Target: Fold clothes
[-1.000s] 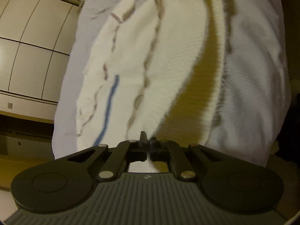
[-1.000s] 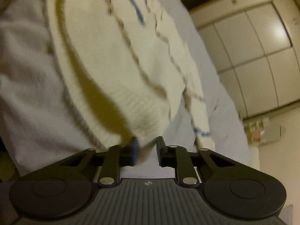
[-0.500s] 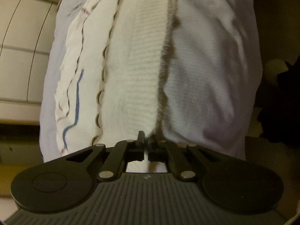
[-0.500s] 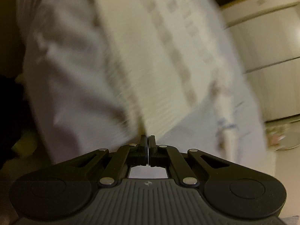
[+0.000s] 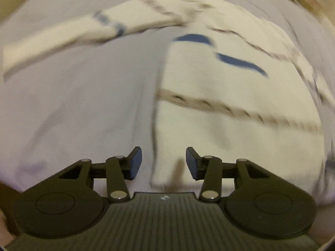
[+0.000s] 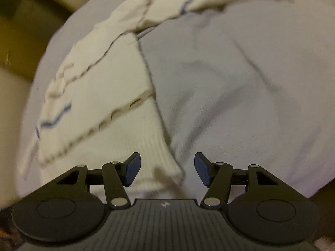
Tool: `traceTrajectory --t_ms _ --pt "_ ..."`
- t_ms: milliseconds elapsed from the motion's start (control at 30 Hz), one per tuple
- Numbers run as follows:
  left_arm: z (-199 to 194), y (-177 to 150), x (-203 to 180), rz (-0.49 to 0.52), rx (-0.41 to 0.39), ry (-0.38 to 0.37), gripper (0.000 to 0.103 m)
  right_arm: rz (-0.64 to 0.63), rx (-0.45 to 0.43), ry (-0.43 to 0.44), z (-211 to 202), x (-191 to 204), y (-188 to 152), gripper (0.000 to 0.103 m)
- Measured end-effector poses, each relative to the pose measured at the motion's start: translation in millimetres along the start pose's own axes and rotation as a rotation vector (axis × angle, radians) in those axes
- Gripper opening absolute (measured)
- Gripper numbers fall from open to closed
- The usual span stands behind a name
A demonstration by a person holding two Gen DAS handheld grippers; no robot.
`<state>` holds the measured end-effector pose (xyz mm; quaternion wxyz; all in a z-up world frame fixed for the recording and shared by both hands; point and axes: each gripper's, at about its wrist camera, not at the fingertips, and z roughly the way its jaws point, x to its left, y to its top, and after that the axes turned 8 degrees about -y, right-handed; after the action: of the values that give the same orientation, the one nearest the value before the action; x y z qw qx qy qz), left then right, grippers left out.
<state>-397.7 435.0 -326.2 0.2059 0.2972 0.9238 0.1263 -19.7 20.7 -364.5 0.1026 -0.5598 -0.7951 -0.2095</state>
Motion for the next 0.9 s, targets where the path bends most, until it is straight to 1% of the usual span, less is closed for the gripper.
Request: traceTrajectory --t_ms 67,100,133,167,200,233,267,333,367,400,433,467,500,533,600,633,667,700,733,767,800,833,900 --pt "17 4 11 -0.122 0.025 -0.085 0.038 0.014 0.036 0.013 15 0 -3 0.059" --pt "24 4 15 -0.176 0.033 -0.134 0.032 0.024 0.056 0.013 21 3 -4 0.060" --pt "25 5 13 -0.192 0.033 -0.172 0.015 0.038 0.072 0.020 26 6 -6 0.059" --pt "26 6 10 -0.204 0.032 -0.208 0.004 0.053 0.092 0.054 29 10 -6 0.052" --pt "23 7 6 -0.195 0.020 -0.225 0.005 0.068 0.112 0.094 32 15 -7 0.011" --pt "12 7 -1 -0.174 -0.011 -0.242 0.005 0.064 0.117 0.110 30 23 -5 0.009" --pt "-7 8 -6 -0.157 -0.070 -0.280 0.005 0.056 0.117 0.121 25 31 -4 0.009" --pt "-47 8 -15 -0.123 -0.191 -0.347 0.005 -0.006 0.036 0.180 -5 42 6 0.007" --pt "-63 5 -23 -0.059 -0.219 -0.326 0.005 -0.039 -0.009 0.212 -21 48 11 0.007" --pt "-67 1 -33 0.023 -0.211 -0.275 0.005 -0.050 -0.042 0.191 -34 43 12 0.006" --pt "-58 -7 -39 0.079 -0.166 -0.225 0.006 -0.057 -0.071 0.158 -45 36 13 0.005" --pt "-35 -17 -40 0.075 -0.097 -0.184 0.006 -0.035 -0.074 0.114 -47 23 12 0.005" --pt "-12 -26 -39 0.065 -0.025 -0.143 0.007 -0.005 -0.041 0.068 -39 8 10 0.005" --pt "12 -36 -38 0.055 0.047 -0.102 0.008 -0.003 0.003 0.012 -25 -1 6 0.005" --pt "41 -48 -44 0.069 0.089 -0.013 0.010 -0.058 0.086 -0.080 5 1 -2 0.007" --pt "44 -47 -48 0.069 0.087 0.012 0.010 -0.094 0.128 -0.126 21 7 -6 0.010" --pt "38 -46 -54 0.086 0.085 0.027 0.011 -0.143 0.140 -0.160 27 15 -9 0.012" --pt "32 -45 -60 0.104 0.082 0.042 0.017 -0.193 0.144 -0.191 32 25 -11 0.023" --pt "24 -45 -62 0.118 0.079 0.057 0.028 -0.237 0.139 -0.228 30 32 -13 0.032" --pt "16 -46 -63 0.132 0.076 0.073 0.032 -0.279 0.132 -0.266 27 40 -14 0.037" --pt "7 -46 -65 0.146 0.073 0.088 0.032 -0.320 0.124 -0.305 23 47 -15 0.044" --pt "0 -46 -62 0.135 0.068 0.089 0.032 -0.338 0.109 -0.354 18 50 -15 0.045" --pt "-10 -49 -55 0.098 0.038 0.114 0.032 -0.343 0.022 -0.392 -1 56 -12 0.045"
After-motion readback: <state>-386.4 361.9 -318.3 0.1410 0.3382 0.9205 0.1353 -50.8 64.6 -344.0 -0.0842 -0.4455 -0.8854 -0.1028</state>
